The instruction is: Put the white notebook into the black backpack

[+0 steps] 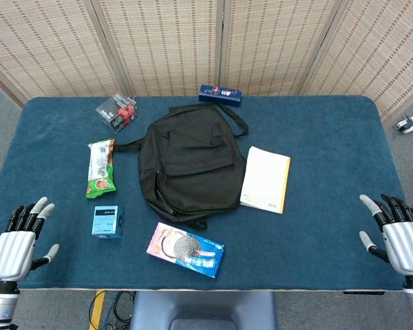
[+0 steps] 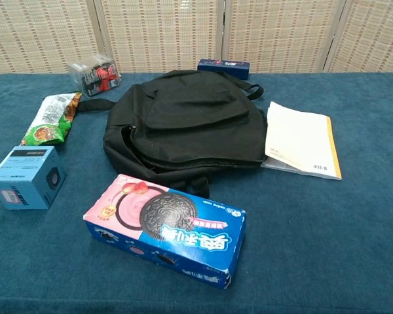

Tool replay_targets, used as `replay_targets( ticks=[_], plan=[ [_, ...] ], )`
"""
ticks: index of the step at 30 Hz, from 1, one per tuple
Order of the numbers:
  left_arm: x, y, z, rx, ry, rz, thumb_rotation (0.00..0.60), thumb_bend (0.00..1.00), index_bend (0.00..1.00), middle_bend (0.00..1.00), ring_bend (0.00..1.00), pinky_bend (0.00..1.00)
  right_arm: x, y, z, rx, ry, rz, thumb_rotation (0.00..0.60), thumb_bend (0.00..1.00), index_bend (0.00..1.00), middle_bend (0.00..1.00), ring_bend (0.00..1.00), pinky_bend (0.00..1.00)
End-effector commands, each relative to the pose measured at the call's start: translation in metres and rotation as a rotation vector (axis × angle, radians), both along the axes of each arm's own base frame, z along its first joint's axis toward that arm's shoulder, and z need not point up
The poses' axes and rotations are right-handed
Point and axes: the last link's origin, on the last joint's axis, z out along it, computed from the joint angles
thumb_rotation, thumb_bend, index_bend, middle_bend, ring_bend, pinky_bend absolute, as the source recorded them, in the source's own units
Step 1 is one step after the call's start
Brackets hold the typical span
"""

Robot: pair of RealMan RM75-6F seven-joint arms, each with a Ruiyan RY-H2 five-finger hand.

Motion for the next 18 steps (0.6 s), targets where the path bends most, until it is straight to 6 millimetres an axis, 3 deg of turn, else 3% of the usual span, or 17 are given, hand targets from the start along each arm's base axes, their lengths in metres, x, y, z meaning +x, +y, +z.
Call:
replay_targets(
  ticks=[1,11,18],
  plan=[
    [-0.001,-0.001,0.0,0.002,-0.001,0.003,0.6,0.28,0.14,0.05,0.06,0.0,0.002,-0.002,0.0,0.003,0.001,0.008,0.6,0.29,0.15,0.26,0.12,0.12],
    [-0.006,-0.01,0.002,0.021,-0.008,0.025,0.6,0.28,0.14,0.05,0.06,0.0,0.009,-0.027,-0.009,0.054,0.032,0.068,0.6,0.29,0.15,0.26,0.12,0.15],
    [-0.008,-0.014,0.004,0.032,-0.009,0.032,0.6,0.28,0.14,0.05,0.06,0.0,0.019,-0.075,-0.039,0.127,0.038,0.152,0.6,0.28,0.15,0.26,0.13,0.17]
  ],
)
